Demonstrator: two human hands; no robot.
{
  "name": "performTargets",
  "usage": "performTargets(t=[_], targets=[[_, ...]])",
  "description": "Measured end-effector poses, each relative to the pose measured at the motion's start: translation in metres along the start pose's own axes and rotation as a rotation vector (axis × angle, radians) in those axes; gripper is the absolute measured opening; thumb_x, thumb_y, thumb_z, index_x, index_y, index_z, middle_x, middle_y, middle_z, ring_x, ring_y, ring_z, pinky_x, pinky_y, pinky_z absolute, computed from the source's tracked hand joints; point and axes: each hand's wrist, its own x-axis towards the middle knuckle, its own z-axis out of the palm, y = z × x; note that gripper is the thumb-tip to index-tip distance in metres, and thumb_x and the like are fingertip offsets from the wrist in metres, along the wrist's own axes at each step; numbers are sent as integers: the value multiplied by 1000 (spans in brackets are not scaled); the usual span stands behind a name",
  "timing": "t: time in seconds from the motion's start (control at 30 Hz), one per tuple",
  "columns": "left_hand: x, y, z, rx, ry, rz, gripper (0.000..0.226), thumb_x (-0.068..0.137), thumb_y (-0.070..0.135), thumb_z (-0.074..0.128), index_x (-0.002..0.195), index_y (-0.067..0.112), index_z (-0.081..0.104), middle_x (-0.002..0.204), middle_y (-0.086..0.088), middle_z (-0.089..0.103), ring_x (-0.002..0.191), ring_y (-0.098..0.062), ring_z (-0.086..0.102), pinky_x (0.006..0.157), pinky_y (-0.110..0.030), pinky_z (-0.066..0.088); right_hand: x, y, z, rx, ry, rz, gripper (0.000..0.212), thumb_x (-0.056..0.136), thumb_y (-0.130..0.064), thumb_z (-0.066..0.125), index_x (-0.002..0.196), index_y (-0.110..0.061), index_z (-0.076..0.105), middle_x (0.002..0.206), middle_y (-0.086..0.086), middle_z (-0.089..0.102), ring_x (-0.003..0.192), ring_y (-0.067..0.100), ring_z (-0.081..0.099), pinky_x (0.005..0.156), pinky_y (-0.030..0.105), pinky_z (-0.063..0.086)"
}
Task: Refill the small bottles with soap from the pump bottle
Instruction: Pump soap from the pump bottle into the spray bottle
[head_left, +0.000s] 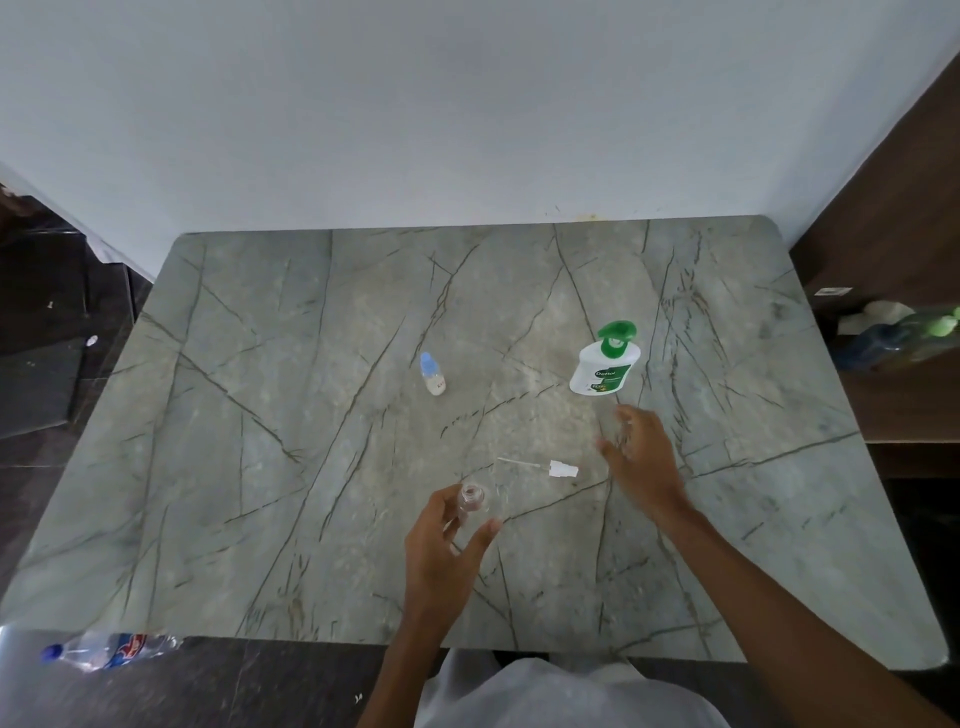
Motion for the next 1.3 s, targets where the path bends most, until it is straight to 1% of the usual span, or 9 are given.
performTargets(t=[0.1, 0.17, 0.37, 0.5, 0.6, 0.83, 1.0, 1.13, 1.3], targets=[[0, 1, 0, -10, 3, -12, 43, 72, 41, 74, 110, 23, 61, 108, 9, 68, 104, -6, 64, 93, -31, 54, 20, -5, -22, 25, 215, -24, 62, 84, -24, 75, 135, -11, 42, 125, 7, 48, 105, 19, 53, 84, 39, 54], [-1, 3, 0, -21, 9, -21, 41, 73, 38, 75, 109, 23, 61, 108, 8, 68, 104, -6, 64, 93, -30, 53, 37, -7, -36, 15, 271, -78, 76, 80, -24, 79, 141, -12, 35, 131, 9, 43, 110, 16, 49, 88, 37, 52], [-4, 8, 1, -38, 45, -24, 35, 77, 19, 79, 108, 23, 62, 107, 9, 69, 104, -6, 64, 93, -29, 53, 86, -20, -59, -82, -8, -291, 102, 67, -17, 89, 147, -22, 27, 147, 7, 34, 130, 23, 44, 102, 40, 46], [-13, 11, 1, -34, 83, -22, 35, 77, 18, 79, 107, 24, 63, 105, 11, 69, 104, -5, 64, 93, -27, 53, 99, -23, -60, -104, -128, -330, 100, 67, -16, 89, 146, -29, 29, 145, 5, 44, 123, 24, 51, 101, 38, 46], [-23, 12, 1, -45, 111, -41, 34, 77, 15, 79, 104, 25, 62, 103, 11, 69, 104, -5, 64, 95, -26, 52, 100, -23, -55, -85, -170, -347, 95, 69, -11, 87, 144, -25, 32, 137, 8, 52, 115, 25, 56, 98, 35, 46], [-49, 9, -4, -42, 147, -64, 33, 78, 15, 79, 106, 23, 63, 104, 14, 69, 102, -4, 64, 94, -33, 53, 92, -20, -42, -15, -48, -337, 82, 76, -7, 81, 140, -28, 34, 127, 7, 57, 108, 27, 59, 91, 48, 54], [-56, -1, -18, -55, 109, -50, 36, 77, 20, 79, 109, 21, 62, 107, 11, 69, 104, -5, 64, 93, -36, 54, 63, -18, -44, -14, 5, -268, 84, 77, -16, 82, 141, -35, 30, 122, 10, 62, 99, 23, 62, 83, 34, 52], [-56, -19, -32, -35, 66, -22, 37, 78, 22, 78, 111, 22, 61, 108, 10, 68, 104, -5, 64, 93, -37, 54, 15, -19, -49, -24, 29, -226, 82, 77, -21, 82, 138, -37, 30, 119, 7, 64, 96, 14, 61, 82, 32, 52], [-50, -38, -50, -28, -44, 67, 36, 79, 21, 78, 110, 20, 60, 108, 6, 68, 104, -10, 65, 93, -38, 54, -55, -23, -45, -34, 87, -209, 79, 77, -21, 83, 137, -33, 33, 119, 3, 64, 98, 15, 63, 82, 32, 54]])
